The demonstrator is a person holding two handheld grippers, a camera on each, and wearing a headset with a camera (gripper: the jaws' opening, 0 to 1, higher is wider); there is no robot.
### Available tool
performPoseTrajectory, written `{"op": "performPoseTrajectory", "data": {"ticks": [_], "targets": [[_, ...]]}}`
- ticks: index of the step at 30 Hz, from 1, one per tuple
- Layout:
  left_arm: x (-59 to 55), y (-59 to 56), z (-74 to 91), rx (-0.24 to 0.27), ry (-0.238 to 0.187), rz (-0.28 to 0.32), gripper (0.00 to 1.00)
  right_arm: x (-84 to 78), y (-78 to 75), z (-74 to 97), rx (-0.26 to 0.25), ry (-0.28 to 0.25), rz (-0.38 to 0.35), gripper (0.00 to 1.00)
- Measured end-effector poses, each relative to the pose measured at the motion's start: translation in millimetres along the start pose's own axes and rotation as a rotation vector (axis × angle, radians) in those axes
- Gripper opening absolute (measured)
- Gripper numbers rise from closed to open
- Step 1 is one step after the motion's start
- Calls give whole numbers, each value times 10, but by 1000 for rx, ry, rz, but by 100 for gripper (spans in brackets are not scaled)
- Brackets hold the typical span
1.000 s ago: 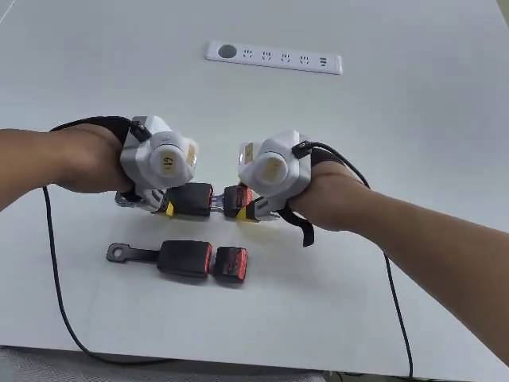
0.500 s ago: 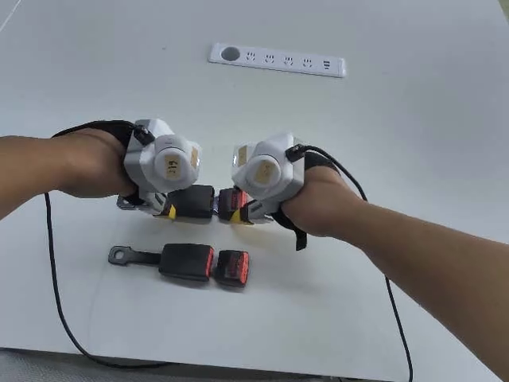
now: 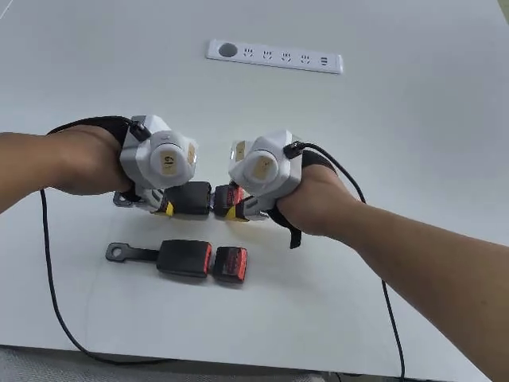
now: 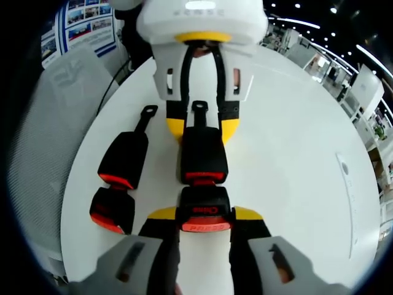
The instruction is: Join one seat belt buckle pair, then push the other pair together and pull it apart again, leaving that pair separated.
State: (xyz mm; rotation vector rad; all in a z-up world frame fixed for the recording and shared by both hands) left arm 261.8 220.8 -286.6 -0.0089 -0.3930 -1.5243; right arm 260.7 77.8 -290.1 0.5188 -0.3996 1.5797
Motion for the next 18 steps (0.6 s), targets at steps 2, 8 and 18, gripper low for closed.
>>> {"op": "performPoseTrajectory", "data": {"ticks": [2,8,18], "targets": [[1,1,0,-2,-3,-13,29,5,5,1,-2,4,7,28],[-1,-2,0,1,-5,-18,29,27,8,5,-6,14,10,27],[-4,-20,28,9,-12,-11,29,15,14,7,-6,18,16,28]]}}
Point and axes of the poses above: the centre of the closed fingertips' face, and the gripper's own axes: z roughly backward along the fingers, y roughly to its left, x roughly out of its top, the point moved 9 cm from there along z, roughly backward along the fingers, and after that the axes turned 10 degrees about x, right-handed, at the moved point
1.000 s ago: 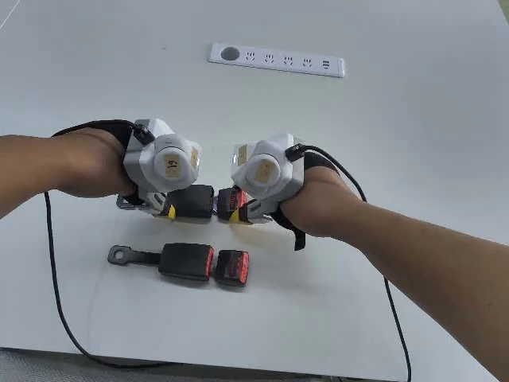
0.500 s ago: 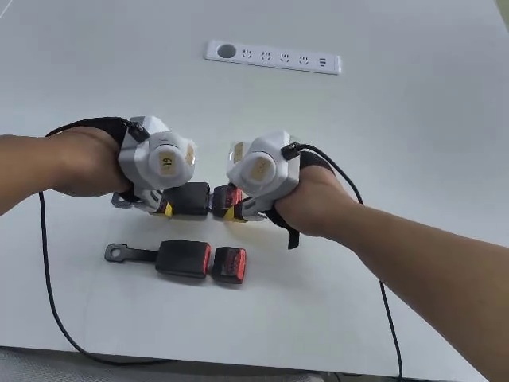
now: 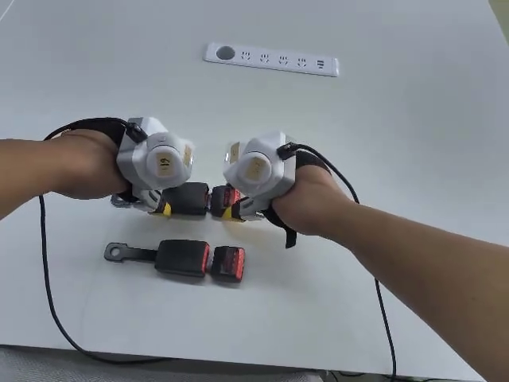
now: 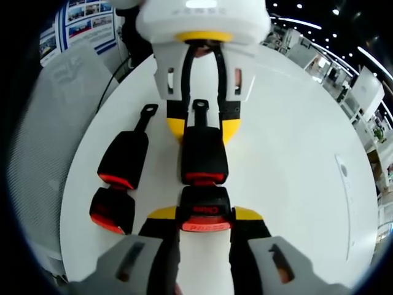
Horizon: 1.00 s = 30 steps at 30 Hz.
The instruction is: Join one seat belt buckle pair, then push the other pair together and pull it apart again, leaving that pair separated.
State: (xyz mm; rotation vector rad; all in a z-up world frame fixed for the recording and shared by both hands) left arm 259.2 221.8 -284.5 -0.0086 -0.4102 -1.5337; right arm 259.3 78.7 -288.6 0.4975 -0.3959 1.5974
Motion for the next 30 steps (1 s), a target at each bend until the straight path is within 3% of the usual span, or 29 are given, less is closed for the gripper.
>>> {"op": "performPoseTrajectory", "data": {"ticks": [7,10,16,18,23,30], "targets": [[-18,13,-2,-2,3,-10,30,-104,26,77,-3,15,2,28],[-20,13,-4,-3,0,-9,30,-176,27,99,2,-5,-26,28],[-4,15,-9,-5,22,5,31,-213,59,120,1,-13,-15,30],[5,10,-8,-5,28,0,31,-257,65,163,11,-35,-65,31],[27,-12,21,-2,35,-2,31,-421,176,264,8,-4,-30,31],[42,-49,62,7,29,2,31,-730,234,463,-34,6,-75,32]]}}
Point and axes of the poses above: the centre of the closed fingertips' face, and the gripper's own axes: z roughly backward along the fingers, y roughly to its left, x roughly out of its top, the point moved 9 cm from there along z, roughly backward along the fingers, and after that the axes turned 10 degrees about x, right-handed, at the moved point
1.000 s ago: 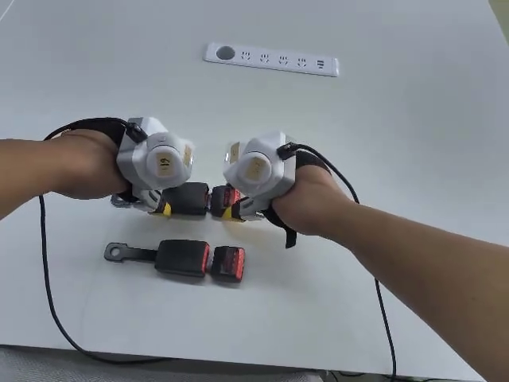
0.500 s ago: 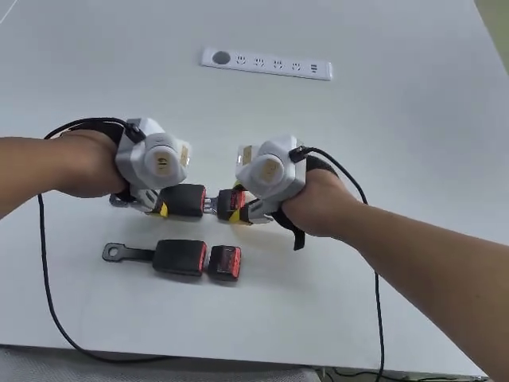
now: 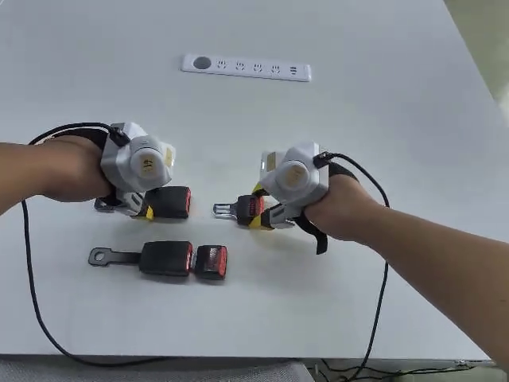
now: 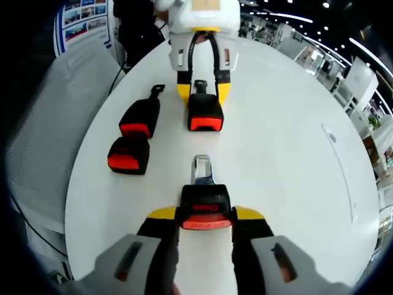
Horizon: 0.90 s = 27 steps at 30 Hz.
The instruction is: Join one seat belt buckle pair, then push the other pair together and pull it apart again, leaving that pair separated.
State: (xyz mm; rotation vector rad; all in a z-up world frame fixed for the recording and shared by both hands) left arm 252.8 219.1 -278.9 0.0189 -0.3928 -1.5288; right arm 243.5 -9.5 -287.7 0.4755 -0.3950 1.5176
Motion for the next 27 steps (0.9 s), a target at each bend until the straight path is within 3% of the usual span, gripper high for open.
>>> {"op": "performPoseTrajectory", "data": {"ticks": [9,18,23,24,27], "targets": [[3,2,4,0,0,-2,31,-382,57,237,-29,23,-58,32],[4,7,11,3,-2,19,32,-655,59,408,-45,58,-86,33],[-3,23,5,-3,2,39,32,-709,66,419,-43,84,-92,34],[-4,25,5,-1,3,39,32,-712,70,399,-40,106,-87,36],[-12,25,10,17,11,62,33,-695,62,391,-58,95,-100,46]]}}
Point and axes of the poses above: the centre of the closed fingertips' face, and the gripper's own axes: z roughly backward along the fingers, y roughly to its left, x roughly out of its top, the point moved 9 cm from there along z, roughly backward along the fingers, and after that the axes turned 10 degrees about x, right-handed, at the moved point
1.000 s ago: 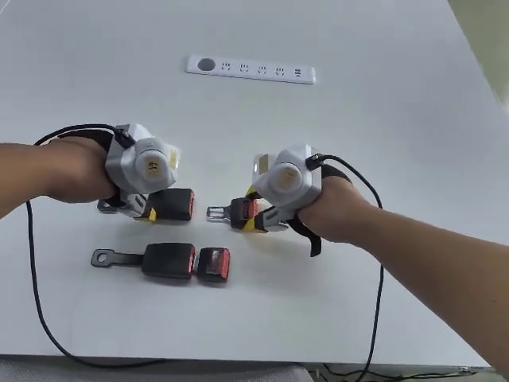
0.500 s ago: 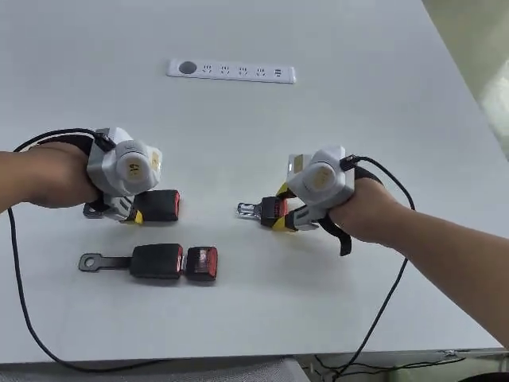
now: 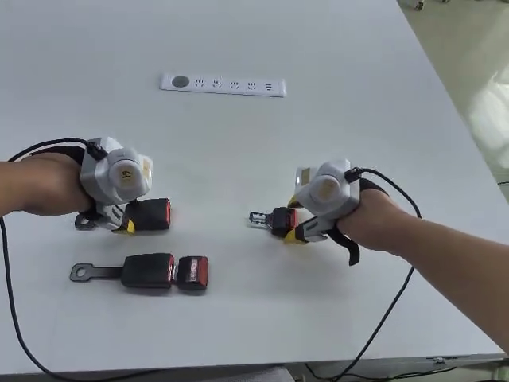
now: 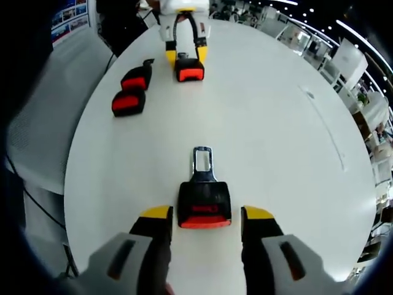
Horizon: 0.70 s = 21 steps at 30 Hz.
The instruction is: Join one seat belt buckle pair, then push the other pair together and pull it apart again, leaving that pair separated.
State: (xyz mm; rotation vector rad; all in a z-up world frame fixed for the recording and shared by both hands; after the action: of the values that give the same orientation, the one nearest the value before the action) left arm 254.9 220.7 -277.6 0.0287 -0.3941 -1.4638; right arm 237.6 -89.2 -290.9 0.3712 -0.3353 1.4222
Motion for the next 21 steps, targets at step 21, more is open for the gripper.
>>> {"op": "performPoseTrajectory", "data": {"ticks": [21], "targets": [[-536,-352,935,181,-85,192,56,329,633,606,-150,-189,-152,63]]}}
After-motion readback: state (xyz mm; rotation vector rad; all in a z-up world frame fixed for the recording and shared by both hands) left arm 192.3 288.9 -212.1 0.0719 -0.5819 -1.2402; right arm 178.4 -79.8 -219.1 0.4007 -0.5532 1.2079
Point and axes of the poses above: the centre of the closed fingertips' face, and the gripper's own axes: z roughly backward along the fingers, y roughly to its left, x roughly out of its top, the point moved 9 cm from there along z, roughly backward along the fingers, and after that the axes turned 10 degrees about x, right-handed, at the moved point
